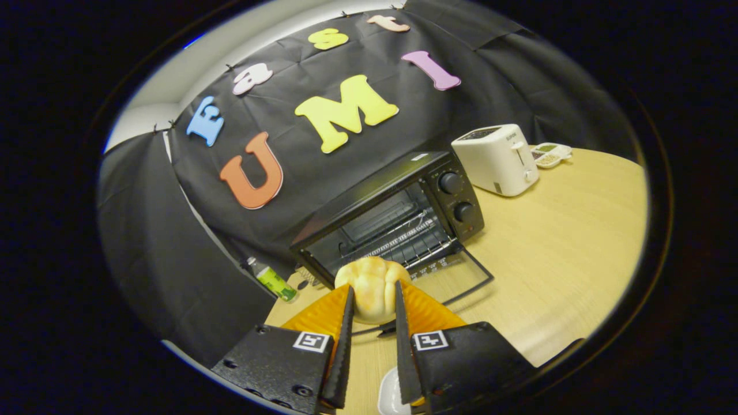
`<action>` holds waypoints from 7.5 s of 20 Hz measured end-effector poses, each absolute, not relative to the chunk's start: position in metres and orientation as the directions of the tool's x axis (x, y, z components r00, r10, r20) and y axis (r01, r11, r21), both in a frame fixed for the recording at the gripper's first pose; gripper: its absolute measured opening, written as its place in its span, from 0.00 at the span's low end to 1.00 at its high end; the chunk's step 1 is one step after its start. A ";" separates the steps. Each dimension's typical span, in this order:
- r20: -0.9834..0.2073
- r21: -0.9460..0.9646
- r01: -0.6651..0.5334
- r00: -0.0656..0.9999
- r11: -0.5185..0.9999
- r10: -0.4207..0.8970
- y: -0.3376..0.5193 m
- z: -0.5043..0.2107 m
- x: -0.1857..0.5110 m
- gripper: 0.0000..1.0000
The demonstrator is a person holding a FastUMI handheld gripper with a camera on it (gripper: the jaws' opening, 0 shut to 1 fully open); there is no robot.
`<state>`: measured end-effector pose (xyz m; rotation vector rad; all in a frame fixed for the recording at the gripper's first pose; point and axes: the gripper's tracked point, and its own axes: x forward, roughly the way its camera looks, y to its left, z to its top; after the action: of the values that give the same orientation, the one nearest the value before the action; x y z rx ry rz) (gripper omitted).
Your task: Open the toaster oven, put the food inside, and close the toaster oven door.
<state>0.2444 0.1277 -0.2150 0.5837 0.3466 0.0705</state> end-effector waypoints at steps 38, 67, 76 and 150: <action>-0.371 0.340 -0.085 0.903 0.937 0.217 0.185 -0.213 0.260 1.00; -0.661 0.110 -0.099 0.736 0.989 0.147 0.135 -0.354 0.220 1.00; -0.623 0.117 -0.080 0.770 0.990 0.136 0.134 -0.325 0.223 1.00; -0.122 0.067 -0.195 0.972 0.978 0.202 0.139 -0.041 0.051 1.00</action>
<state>0.0505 0.1386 -0.0410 0.0551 0.1287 0.2009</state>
